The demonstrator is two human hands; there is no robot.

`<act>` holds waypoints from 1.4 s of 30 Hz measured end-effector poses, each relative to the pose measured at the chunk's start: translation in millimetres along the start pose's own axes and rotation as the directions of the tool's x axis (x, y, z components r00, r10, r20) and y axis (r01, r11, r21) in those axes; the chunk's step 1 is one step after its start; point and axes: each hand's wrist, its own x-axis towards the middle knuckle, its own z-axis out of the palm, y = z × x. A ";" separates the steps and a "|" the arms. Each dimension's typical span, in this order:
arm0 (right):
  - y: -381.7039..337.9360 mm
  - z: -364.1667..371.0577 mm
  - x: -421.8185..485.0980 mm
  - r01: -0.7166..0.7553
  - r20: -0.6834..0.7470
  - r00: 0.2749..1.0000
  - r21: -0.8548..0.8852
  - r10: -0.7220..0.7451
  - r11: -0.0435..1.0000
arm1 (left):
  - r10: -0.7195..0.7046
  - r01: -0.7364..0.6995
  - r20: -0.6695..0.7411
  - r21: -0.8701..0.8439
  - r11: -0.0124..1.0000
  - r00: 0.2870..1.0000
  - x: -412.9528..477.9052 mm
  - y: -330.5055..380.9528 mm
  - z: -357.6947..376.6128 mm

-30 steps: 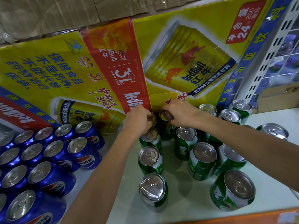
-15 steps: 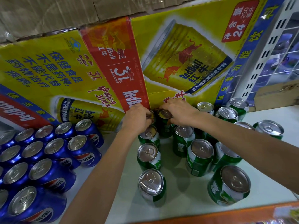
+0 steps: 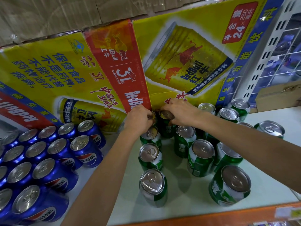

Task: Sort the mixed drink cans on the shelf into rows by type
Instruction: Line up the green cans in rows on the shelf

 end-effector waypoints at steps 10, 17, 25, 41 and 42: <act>6.1 -35.4 -37.8 0.008 0.147 0.989 0.049 -0.015 0.999 | 0.044 -0.044 -0.022 0.010 0.999 0.999 -1.5 -1.4 1.6; 0.8 -17.1 -51.7 0.057 0.269 0.962 -0.050 -0.041 0.997 | 0.075 -0.084 -0.122 -0.071 0.994 0.990 -19.8 5.1 0.1; -4.1 -16.6 -45.9 0.107 0.161 0.981 0.021 -0.109 0.994 | 0.115 -0.109 0.076 -0.087 0.990 0.990 -42.8 5.4 -18.5; -17.1 -7.2 -30.8 0.142 0.115 0.983 0.035 -0.145 0.989 | 0.109 -0.107 0.128 -0.022 0.994 0.986 -40.7 7.4 -15.5; -16.6 -6.8 -31.5 0.140 0.113 0.983 0.034 -0.143 0.990 | 0.109 -0.107 0.125 -0.022 0.994 0.986 -40.5 7.3 -15.4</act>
